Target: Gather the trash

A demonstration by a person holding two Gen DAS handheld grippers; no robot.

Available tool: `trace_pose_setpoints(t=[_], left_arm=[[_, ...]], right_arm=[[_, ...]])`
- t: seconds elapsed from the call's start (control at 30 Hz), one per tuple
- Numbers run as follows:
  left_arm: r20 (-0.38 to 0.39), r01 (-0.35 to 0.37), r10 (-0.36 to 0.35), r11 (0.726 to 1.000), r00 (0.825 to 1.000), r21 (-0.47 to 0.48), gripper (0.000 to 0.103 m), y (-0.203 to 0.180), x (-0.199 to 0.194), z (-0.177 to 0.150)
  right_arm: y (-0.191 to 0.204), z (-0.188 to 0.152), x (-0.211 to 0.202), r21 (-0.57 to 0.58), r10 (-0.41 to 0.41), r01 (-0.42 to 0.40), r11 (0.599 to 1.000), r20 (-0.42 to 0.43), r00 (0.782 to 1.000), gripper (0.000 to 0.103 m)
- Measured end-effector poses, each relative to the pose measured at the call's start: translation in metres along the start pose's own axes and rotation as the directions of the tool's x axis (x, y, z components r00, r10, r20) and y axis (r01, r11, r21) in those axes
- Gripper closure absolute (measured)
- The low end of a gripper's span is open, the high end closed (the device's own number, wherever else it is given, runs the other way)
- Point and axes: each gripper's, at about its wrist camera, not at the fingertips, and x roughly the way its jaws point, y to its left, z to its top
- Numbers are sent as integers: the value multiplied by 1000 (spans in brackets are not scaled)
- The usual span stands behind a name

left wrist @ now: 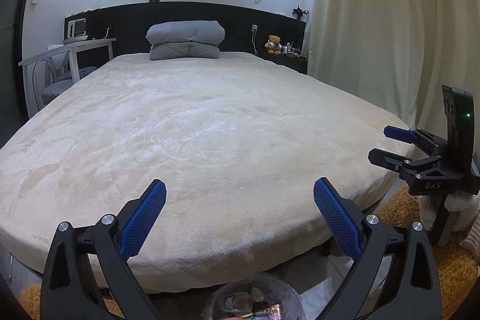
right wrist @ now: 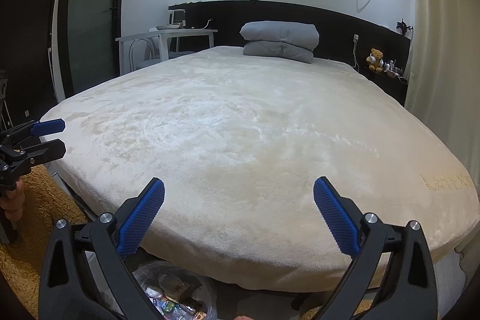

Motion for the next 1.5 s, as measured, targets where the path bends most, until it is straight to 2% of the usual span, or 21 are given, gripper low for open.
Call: trace_pose_setpoints(t=[1.5], left_arm=[[16, -28, 28, 1000, 999, 1, 7, 1, -6, -1]], right_arm=[[2, -1, 9, 6, 17, -17, 1000, -33, 999, 5]])
